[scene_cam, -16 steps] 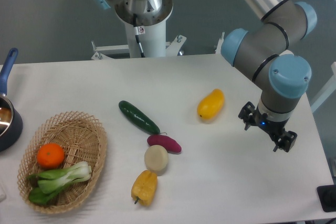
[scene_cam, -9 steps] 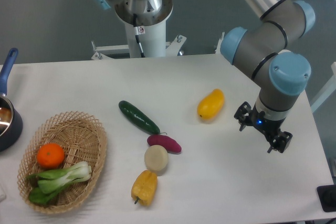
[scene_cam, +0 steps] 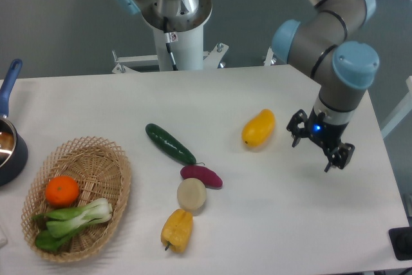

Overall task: Pick up the mango from the table
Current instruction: 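Raise the open gripper slightly above the table, then move the open gripper over the yellow mango and lower it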

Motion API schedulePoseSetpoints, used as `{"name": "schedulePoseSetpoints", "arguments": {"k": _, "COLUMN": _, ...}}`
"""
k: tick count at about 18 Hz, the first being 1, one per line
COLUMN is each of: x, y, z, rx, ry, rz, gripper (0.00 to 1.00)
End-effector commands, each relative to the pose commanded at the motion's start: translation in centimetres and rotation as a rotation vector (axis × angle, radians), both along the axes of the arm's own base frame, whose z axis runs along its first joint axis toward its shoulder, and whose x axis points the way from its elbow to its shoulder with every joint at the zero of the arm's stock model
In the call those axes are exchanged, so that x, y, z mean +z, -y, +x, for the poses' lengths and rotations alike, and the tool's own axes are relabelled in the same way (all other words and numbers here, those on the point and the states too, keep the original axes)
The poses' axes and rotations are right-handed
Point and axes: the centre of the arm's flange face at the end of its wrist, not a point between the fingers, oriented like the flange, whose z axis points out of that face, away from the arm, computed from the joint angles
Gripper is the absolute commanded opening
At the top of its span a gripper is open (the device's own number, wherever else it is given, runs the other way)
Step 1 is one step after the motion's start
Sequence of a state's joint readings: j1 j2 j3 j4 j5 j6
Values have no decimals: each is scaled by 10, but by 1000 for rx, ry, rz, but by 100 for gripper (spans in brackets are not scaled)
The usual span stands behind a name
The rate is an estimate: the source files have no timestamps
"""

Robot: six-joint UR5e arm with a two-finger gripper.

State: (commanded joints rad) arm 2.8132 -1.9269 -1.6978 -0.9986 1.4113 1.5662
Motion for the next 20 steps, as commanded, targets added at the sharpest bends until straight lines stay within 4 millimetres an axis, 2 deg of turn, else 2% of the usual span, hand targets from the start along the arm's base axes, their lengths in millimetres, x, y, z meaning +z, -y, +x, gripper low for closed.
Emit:
{"name": "schedulePoseSetpoints", "arguments": {"k": 1, "x": -1, "y": 11, "z": 13, "rx": 13, "ry": 17, "rz": 7, "gripper": 100}}
{"name": "schedulePoseSetpoints", "arguments": {"k": 4, "x": -7, "y": 21, "z": 50, "rx": 16, "ry": 55, "rz": 17, "gripper": 100}}
{"name": "schedulePoseSetpoints", "arguments": {"k": 10, "x": -43, "y": 34, "z": 86, "rx": 45, "ry": 144, "rz": -13, "gripper": 100}}
{"name": "schedulePoseSetpoints", "arguments": {"k": 12, "x": -48, "y": 35, "z": 96, "rx": 45, "ry": 157, "rz": -20, "gripper": 100}}
{"name": "schedulePoseSetpoints", "arguments": {"k": 15, "x": -50, "y": 32, "z": 103, "rx": 35, "ry": 159, "rz": -24, "gripper": 100}}
{"name": "schedulePoseSetpoints", "arguments": {"k": 17, "x": -50, "y": 30, "z": 96, "rx": 36, "ry": 143, "rz": -19, "gripper": 100}}
{"name": "schedulePoseSetpoints", "arguments": {"k": 20, "x": -62, "y": 28, "z": 91, "rx": 40, "ry": 128, "rz": -13, "gripper": 100}}
